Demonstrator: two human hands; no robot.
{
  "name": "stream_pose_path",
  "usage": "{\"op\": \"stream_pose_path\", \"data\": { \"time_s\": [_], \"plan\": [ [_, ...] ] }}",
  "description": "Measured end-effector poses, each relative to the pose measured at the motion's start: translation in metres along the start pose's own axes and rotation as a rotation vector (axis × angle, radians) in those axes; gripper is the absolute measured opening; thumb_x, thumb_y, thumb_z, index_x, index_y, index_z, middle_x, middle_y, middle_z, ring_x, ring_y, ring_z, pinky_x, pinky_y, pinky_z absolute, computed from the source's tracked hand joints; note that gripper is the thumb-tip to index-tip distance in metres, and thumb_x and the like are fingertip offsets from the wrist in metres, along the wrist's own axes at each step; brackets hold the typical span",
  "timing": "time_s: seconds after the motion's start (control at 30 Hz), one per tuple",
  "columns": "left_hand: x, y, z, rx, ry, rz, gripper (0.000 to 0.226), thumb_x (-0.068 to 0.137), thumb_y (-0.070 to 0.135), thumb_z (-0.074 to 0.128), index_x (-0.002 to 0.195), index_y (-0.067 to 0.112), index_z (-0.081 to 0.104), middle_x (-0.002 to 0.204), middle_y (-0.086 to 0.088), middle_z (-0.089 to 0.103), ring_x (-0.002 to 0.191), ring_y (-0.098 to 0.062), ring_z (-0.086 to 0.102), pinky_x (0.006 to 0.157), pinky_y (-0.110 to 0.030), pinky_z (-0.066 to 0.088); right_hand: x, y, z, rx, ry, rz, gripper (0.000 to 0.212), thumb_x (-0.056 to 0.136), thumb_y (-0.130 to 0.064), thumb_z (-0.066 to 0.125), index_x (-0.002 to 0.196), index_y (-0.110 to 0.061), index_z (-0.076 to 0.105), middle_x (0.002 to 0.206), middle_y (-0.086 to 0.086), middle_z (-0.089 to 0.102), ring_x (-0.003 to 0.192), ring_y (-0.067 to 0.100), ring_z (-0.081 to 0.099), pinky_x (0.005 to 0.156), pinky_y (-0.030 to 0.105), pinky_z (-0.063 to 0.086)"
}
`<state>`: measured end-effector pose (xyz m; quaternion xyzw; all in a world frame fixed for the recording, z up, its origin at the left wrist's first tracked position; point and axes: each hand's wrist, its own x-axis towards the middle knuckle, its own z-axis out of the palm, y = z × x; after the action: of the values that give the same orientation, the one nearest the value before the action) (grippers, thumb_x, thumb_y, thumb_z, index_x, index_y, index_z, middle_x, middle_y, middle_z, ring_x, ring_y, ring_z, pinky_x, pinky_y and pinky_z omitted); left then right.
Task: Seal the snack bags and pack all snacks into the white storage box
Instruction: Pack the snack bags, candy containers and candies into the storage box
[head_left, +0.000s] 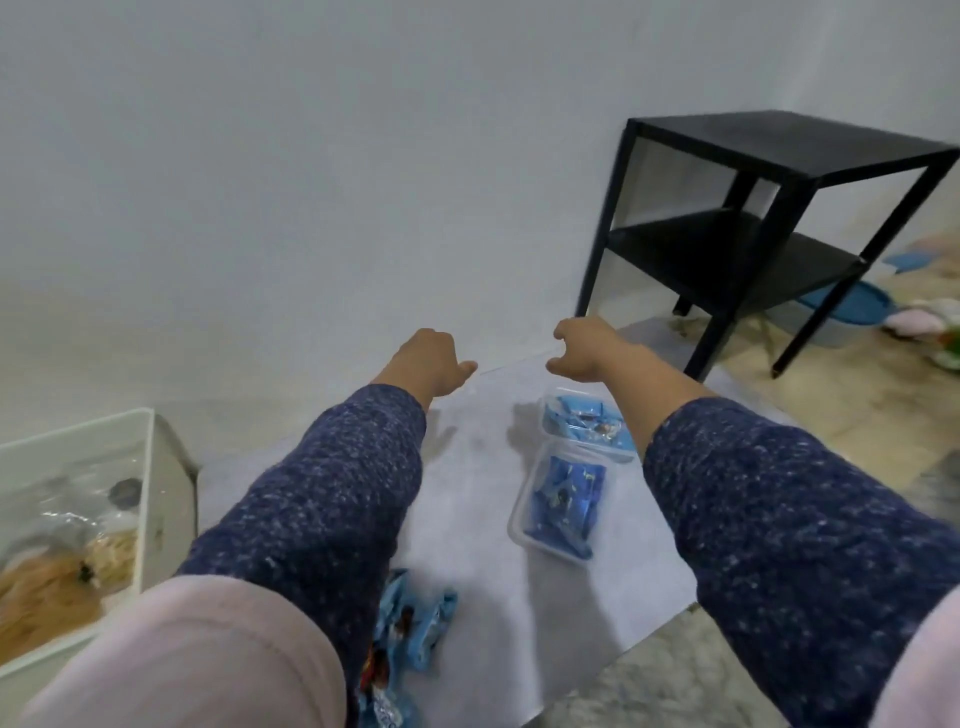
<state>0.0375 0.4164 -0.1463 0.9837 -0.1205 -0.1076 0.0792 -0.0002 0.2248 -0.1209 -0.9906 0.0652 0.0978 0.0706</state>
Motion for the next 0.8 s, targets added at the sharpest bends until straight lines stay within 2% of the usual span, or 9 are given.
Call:
{"op": "stream_pose_path", "data": {
  "time_s": [0.1,0.2,0.33,0.43,0.53,0.67,0.8],
  "plan": [
    [0.026,0.025,0.04,-0.038,-0.179,0.085,0.053,0.094,0.048,0.044,0.138,0.018,0.043,0.139,-0.011,0.047,0.129,-0.029,0.043,0.106,-0.041,0.038,0.019,0.033,0.026,0.006,-0.092,0.022,0.054,0.093,-0.026,0.053,0.143,-0.014,0.037,0.148,0.012,0.038,0.135,0.029,0.038,0.107,0.035,0.034],
    [0.058,0.05,0.08,-0.108,-0.289,0.13,0.046,0.092,0.05,0.047,0.134,0.031,0.047,0.136,-0.008,0.052,0.125,-0.027,0.047,0.107,-0.044,0.037,0.051,0.065,0.056,-0.004,-0.183,0.012,0.048,0.092,-0.023,0.053,0.139,-0.019,0.042,0.145,0.012,0.04,0.132,0.029,0.039,0.105,0.035,0.036],
    [0.096,0.079,0.128,-0.209,-0.404,0.108,0.045,0.09,0.05,0.051,0.133,0.038,0.048,0.139,-0.005,0.051,0.126,-0.024,0.048,0.109,-0.038,0.035,0.095,0.099,0.086,0.005,-0.289,-0.002,0.044,0.088,-0.016,0.058,0.131,-0.024,0.052,0.136,0.011,0.04,0.122,0.03,0.049,0.096,0.035,0.043],
    [0.121,0.094,0.151,-0.191,-0.474,0.066,0.049,0.088,0.054,0.052,0.135,0.041,0.045,0.145,-0.004,0.045,0.13,-0.026,0.044,0.111,-0.038,0.033,0.125,0.124,0.099,0.049,-0.382,0.022,0.052,0.08,-0.015,0.071,0.128,-0.026,0.055,0.135,0.007,0.044,0.117,0.03,0.053,0.093,0.034,0.047],
    [0.141,0.101,0.159,-0.198,-0.495,0.04,0.057,0.089,0.055,0.051,0.142,0.043,0.033,0.147,-0.011,0.037,0.134,-0.032,0.038,0.111,-0.042,0.031,0.151,0.141,0.11,0.036,-0.458,-0.05,0.06,0.077,-0.018,0.074,0.132,-0.03,0.051,0.133,0.006,0.051,0.115,0.029,0.055,0.093,0.031,0.047],
    [0.158,0.102,0.161,-0.262,-0.471,-0.034,0.068,0.088,0.054,0.053,0.146,0.046,0.02,0.146,-0.013,0.03,0.132,-0.033,0.037,0.109,-0.042,0.033,0.174,0.154,0.114,0.012,-0.445,-0.157,0.067,0.084,-0.029,0.067,0.142,-0.04,0.036,0.146,0.006,0.042,0.128,0.028,0.046,0.101,0.032,0.04],
    [0.163,0.108,0.168,-0.367,-0.415,-0.108,0.087,0.08,0.054,0.063,0.148,0.044,0.01,0.158,-0.007,0.005,0.144,-0.031,0.017,0.115,-0.044,0.022,0.186,0.158,0.119,0.104,-0.39,-0.151,0.072,0.082,-0.04,0.068,0.144,-0.039,0.032,0.149,0.008,0.04,0.134,0.027,0.039,0.107,0.034,0.034]
  ]
}}
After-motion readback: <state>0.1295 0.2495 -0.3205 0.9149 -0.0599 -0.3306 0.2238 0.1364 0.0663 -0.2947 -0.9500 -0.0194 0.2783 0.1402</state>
